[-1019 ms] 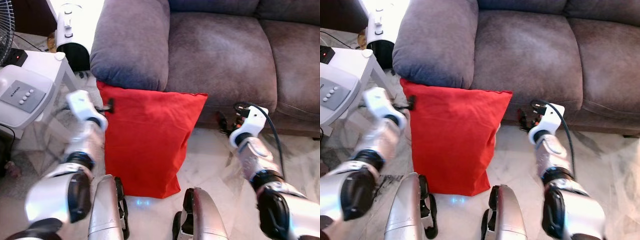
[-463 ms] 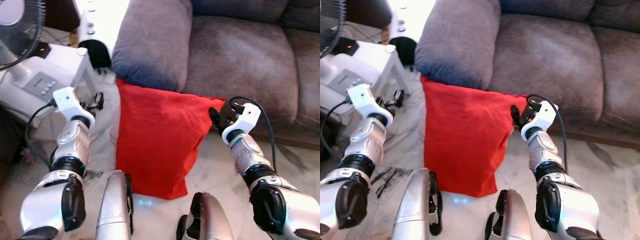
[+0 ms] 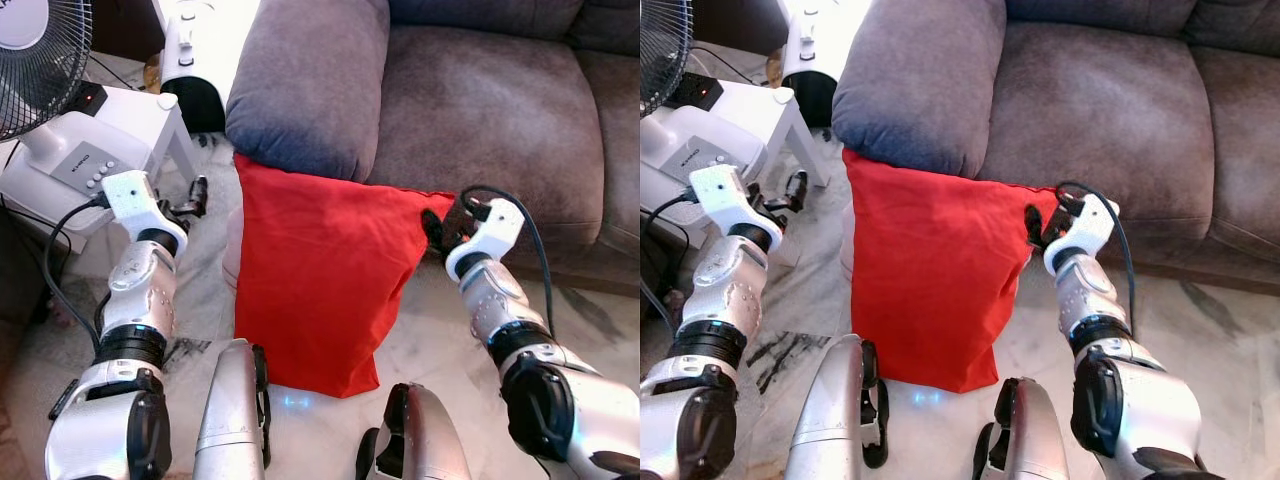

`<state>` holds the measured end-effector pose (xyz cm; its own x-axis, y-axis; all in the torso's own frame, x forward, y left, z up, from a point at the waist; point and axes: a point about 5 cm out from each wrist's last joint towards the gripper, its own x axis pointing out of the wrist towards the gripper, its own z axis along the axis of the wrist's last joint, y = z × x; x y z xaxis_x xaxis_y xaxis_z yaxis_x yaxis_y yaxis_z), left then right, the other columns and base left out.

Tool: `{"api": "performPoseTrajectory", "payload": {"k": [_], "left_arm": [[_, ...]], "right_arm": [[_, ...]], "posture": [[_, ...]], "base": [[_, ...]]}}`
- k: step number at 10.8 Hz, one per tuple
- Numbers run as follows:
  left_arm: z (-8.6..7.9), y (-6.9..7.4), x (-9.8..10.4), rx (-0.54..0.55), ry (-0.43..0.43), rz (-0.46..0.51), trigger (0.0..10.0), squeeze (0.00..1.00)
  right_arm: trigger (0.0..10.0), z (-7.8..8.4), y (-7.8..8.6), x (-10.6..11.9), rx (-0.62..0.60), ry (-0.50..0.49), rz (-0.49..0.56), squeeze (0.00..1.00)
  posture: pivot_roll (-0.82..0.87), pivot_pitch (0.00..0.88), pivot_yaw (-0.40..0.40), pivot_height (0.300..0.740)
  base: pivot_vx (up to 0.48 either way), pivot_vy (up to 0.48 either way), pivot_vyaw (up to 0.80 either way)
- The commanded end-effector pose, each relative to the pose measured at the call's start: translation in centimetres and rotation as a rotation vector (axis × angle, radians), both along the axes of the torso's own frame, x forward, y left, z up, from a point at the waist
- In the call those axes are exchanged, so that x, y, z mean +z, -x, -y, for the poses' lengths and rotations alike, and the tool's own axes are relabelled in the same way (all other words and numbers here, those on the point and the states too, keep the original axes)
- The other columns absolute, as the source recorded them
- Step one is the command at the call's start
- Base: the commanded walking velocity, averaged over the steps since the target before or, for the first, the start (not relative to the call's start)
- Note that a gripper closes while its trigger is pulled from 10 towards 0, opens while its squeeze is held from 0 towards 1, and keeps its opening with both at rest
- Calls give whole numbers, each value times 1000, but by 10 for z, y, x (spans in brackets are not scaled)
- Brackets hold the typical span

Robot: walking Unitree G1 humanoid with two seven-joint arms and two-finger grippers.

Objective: Move the pillow to the sofa from floor

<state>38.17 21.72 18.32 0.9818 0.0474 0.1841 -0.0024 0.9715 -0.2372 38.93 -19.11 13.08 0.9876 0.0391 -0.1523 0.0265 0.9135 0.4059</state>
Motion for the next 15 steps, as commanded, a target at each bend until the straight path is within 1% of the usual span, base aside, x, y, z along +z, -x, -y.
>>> {"api": "performPoseTrajectory", "payload": {"k": [1, 2, 3, 4, 5, 6, 8, 9, 10, 13, 15], "left_arm": [[1, 4, -11, 5, -20, -30, 10000, 0], [6, 7, -15, -2, -40, -22, 10000, 0], [9, 11, -21, 0, -13, -19, 10000, 0], [8, 14, -27, 26, -5, -34, 10000, 0], [7, 15, -31, 34, -1, -43, 10000, 0], [6, 18, -36, 55, -21, -59, 10000, 0], [6, 20, -36, 70, -27, -56, 10000, 0], [7, 18, -33, 68, -31, -49, 10000, 0], [8, 17, -31, 65, -38, -45, 10000, 0], [11, 16, -29, 61, -42, -40, 10000, 0], [11, 17, -30, 54, -52, -45, 10000, 0]], "right_arm": [[10000, 0, 2, -5, 4, 21, -7, 0], [10000, -2, 3, -5, 17, 34, 8, 0], [10000, -4, 5, -8, 37, 56, 21, 0], [10000, -5, 7, -11, 51, 88, 31, 0], [10000, -6, 8, -13, 56, 94, 33, 0], [10000, -9, 12, -21, 75, 108, 29, 0], [10000, -12, 16, -27, 79, 109, 25, 0], [10000, -13, 17, -28, 81, 121, 29, 0], [10000, -12, 17, -29, 71, 100, 20, 0], [10000, -10, 17, -28, 63, 98, 23, 0], [10000, -9, 17, -29, 54, 96, 19, 0]], "posture": [[186, 355, -56, 594], [175, 329, -57, 594], [170, 308, -57, 594], [157, 286, -56, 594], [154, 278, -57, 594], [151, 266, -56, 594], [152, 244, -53, 594], [153, 242, -52, 594], [153, 236, -50, 594], [147, 235, -52, 594], [148, 244, -53, 594]], "base": [[0, 0, 0], [0, 0, 0], [0, 0, 0], [0, 0, 0], [0, 0, 0], [0, 0, 0], [0, 0, 0], [244, 0, 788], [247, 0, 725], [244, 0, 0], [0, 0, 0]]}}
